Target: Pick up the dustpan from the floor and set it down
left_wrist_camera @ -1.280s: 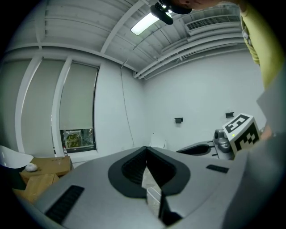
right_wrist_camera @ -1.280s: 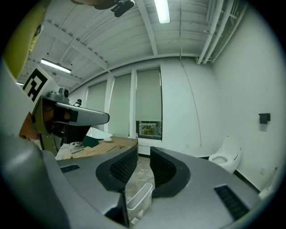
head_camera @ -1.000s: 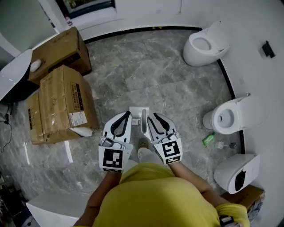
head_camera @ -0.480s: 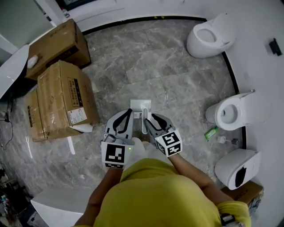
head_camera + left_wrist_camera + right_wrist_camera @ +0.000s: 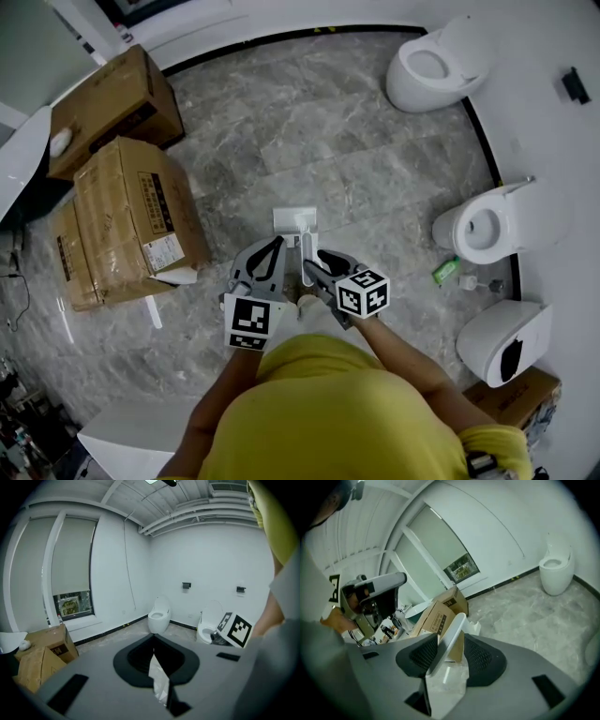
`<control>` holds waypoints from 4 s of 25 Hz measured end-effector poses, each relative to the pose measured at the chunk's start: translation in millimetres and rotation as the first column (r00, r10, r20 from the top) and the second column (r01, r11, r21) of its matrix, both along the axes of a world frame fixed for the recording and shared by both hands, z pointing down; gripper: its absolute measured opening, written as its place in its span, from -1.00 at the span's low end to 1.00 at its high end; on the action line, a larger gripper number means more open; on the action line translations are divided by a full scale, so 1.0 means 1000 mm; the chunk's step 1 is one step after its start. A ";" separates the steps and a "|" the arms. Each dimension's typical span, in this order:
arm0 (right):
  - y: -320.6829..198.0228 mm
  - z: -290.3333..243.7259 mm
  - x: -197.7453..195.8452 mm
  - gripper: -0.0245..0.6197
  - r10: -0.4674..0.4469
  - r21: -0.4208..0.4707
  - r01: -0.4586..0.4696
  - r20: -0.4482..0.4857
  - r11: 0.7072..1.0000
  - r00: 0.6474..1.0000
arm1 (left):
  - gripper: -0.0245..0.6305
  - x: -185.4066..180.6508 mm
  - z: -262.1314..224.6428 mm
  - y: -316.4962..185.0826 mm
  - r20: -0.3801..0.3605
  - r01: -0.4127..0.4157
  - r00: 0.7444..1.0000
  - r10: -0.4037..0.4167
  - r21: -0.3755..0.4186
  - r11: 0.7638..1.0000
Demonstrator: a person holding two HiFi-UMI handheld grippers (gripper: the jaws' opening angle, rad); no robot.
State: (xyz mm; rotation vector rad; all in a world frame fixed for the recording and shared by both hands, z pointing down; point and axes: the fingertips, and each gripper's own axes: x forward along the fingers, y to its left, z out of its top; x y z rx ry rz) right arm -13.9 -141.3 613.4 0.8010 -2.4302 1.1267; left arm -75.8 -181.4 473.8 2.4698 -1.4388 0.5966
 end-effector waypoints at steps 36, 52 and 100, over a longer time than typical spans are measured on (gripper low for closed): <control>-0.011 -0.118 -0.023 -0.44 0.107 -0.217 0.002 0.487 0.976 0.867 | -0.92 -0.004 -0.006 0.009 -0.039 -0.033 0.999 0.033 -0.001 0.999; -0.005 -0.162 -0.020 -0.42 0.101 -0.147 -0.028 0.518 0.989 0.850 | -0.92 -0.012 -0.011 0.011 -0.041 -0.033 0.999 0.033 0.015 0.999; -0.088 -0.041 -0.016 -0.44 0.104 -0.198 -0.029 0.383 0.980 0.918 | -0.92 -0.020 0.016 -0.026 -0.033 0.008 0.999 -0.011 -0.073 0.997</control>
